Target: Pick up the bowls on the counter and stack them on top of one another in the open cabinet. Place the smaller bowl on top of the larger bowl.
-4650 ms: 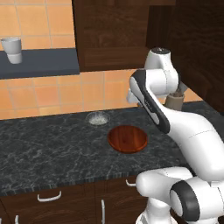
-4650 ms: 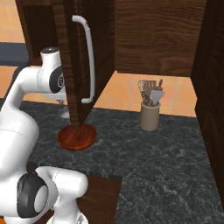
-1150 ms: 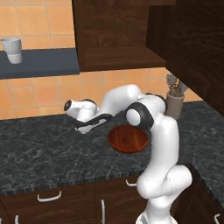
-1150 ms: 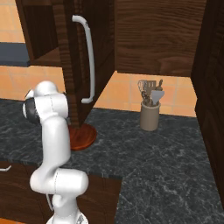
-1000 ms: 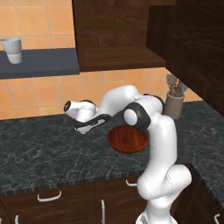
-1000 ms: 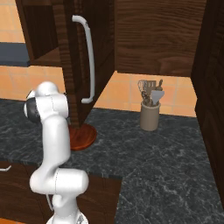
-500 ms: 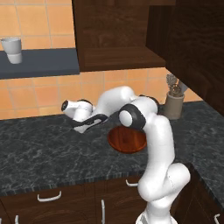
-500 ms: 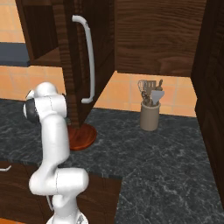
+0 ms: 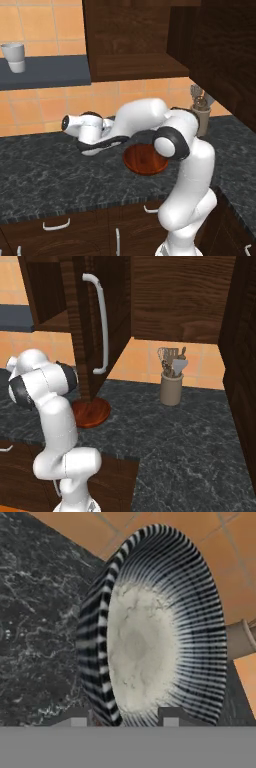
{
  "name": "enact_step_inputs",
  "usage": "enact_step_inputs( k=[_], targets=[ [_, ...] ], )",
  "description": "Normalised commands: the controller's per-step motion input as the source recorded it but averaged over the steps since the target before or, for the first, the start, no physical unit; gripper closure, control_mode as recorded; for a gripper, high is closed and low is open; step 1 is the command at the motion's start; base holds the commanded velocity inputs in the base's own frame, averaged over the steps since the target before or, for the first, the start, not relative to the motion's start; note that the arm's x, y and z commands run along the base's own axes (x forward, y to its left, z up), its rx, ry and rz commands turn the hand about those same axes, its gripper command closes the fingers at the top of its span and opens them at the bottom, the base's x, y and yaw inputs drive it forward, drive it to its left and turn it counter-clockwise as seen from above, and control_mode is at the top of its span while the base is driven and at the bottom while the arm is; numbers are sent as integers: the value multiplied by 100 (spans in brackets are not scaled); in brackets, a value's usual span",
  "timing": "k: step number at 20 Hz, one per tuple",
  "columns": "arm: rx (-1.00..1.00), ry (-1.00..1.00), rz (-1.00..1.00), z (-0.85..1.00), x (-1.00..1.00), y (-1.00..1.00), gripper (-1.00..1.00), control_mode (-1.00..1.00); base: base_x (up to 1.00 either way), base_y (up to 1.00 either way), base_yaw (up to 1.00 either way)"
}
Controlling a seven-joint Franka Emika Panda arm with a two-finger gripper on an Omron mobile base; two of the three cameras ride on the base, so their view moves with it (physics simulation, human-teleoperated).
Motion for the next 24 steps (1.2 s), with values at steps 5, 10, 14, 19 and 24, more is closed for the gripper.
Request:
enact_step_inputs(
  k=[5, 10, 14, 19, 24],
  targets=[
    [16, 9, -31, 33, -100, -89, 100, -100, 0, 0, 0],
    [7, 33, -33, -25, -79, -97, 100, -100, 0, 0, 0],
    [-1, 6, -1, -43, 0, -15, 100, -100, 0, 0, 0],
    [0, 2, 0, -32, 15, -1, 100, -100, 0, 0, 0],
    [0, 0, 0, -5, 37, 4, -100, -100, 0, 0, 0]
  ],
)
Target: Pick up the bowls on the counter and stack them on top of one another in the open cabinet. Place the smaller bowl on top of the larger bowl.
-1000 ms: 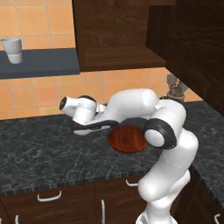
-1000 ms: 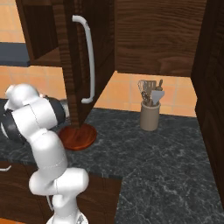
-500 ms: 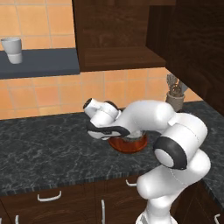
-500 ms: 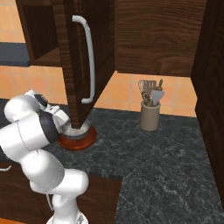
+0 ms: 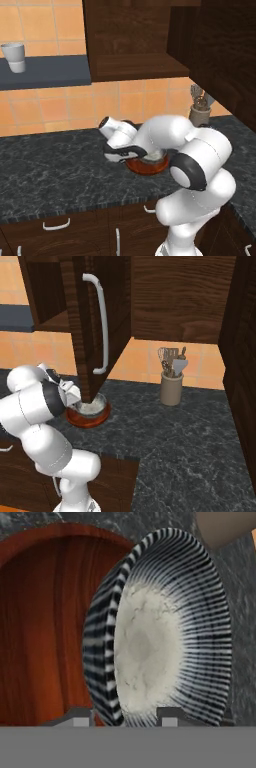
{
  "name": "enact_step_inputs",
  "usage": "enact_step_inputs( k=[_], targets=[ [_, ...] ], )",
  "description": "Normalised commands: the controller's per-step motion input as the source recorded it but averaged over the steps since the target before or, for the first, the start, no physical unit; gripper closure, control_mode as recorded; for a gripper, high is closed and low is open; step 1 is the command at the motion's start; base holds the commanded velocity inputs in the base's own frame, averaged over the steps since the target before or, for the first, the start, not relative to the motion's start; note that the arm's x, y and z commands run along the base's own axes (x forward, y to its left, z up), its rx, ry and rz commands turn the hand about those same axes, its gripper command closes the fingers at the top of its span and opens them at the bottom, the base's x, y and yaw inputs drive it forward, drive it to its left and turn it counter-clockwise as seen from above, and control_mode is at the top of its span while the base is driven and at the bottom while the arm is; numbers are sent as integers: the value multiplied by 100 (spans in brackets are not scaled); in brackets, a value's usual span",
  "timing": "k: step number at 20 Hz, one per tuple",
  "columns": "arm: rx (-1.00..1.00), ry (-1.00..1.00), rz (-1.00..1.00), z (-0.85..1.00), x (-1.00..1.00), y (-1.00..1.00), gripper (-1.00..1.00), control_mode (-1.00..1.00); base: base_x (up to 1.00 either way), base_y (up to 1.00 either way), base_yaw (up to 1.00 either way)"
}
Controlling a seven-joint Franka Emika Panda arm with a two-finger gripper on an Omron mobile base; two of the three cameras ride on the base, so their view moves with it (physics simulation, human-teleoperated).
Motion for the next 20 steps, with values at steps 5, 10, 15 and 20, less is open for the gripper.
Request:
enact_step_inputs(
  k=[5, 10, 15, 20],
  targets=[
    [1, -12, 0, 64, -35, 28, -100, -100, 0, 0, 0],
    [0, -8, 0, 0, -80, 77, -100, -100, 0, 0, 0],
    [0, 0, 0, -58, -15, 27, -100, -100, 0, 0, 0],
    [1, 1, 0, -6, 48, -8, -100, -100, 0, 0, 0]
  ],
)
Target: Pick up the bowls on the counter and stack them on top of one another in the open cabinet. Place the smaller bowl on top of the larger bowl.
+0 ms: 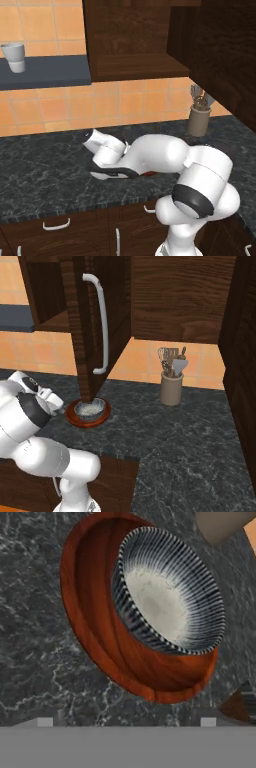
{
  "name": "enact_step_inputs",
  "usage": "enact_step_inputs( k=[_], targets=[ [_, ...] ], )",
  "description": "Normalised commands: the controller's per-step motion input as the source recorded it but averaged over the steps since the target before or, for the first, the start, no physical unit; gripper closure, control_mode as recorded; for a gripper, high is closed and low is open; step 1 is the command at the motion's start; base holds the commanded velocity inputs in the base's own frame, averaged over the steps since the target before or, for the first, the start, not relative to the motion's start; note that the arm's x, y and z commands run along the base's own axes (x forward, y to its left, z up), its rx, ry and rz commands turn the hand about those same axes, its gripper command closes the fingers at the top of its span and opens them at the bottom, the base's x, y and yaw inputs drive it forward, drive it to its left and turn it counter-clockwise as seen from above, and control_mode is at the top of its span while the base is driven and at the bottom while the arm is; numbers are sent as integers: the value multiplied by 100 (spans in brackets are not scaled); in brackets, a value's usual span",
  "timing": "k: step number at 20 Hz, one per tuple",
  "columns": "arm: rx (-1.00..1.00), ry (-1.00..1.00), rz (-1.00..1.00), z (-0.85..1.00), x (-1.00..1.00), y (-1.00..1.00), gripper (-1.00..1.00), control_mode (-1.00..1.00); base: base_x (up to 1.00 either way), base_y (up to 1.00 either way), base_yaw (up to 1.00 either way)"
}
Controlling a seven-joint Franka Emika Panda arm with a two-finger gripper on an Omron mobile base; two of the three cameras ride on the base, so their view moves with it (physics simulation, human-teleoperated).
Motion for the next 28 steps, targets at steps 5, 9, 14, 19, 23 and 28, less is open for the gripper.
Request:
enact_step_inputs(
  k=[5, 9, 14, 19, 23, 28],
  targets=[
    [0, 10, 6, -16, 36, -8, -100, -100, 0, 0, 0],
    [-3, 12, 6, -48, 27, 0, -100, -100, 0, 0, 0],
    [-4, 4, 9, -42, 21, -6, 100, -100, 0, 0, 0],
    [0, -2, 3, -6, 3, -6, 100, -100, 0, 0, 0],
    [0, -20, 3, 61, -1, 0, 100, -100, 0, 0, 0],
    [-11, -48, 20, 100, -36, 3, 100, -100, 0, 0, 0]
  ],
)
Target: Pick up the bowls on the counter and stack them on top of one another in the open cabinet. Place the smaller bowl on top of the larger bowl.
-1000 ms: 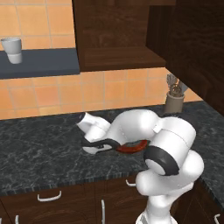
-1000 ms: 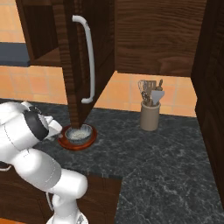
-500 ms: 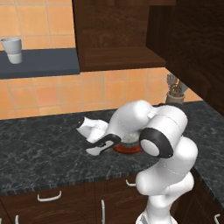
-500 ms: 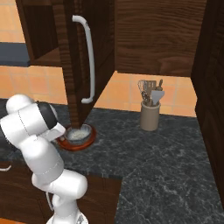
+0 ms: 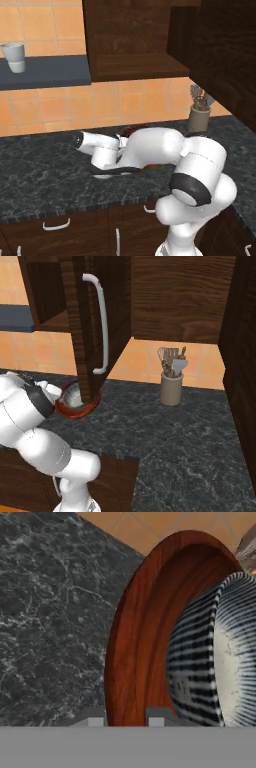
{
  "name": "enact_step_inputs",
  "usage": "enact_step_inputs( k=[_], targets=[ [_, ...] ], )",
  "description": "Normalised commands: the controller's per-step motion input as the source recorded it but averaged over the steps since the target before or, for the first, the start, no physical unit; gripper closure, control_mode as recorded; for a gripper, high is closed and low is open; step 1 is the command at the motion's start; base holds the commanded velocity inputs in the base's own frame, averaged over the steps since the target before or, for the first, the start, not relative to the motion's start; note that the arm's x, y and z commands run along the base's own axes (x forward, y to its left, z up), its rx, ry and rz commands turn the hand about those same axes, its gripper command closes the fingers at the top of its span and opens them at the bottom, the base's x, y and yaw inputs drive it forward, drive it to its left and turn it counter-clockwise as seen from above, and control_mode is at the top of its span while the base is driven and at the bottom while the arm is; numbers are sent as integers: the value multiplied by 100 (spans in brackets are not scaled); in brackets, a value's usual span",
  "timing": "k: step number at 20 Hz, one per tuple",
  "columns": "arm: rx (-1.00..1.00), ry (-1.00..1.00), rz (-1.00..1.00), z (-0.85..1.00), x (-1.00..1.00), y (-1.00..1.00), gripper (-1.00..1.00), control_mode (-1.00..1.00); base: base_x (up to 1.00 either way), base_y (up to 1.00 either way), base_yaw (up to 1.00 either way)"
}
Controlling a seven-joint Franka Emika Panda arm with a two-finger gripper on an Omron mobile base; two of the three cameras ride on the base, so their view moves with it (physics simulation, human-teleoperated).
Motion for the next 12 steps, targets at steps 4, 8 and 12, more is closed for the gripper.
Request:
enact_step_inputs(
  k=[4, 8, 12],
  targets=[
    [-16, -55, 33, 100, -57, 0, 100, -100, 0, 0, 0],
    [-12, -46, 30, 100, -34, 0, 100, -100, 0, 0, 0],
    [-10, -24, 17, 100, -24, -1, 100, -100, 0, 0, 0]
  ],
)
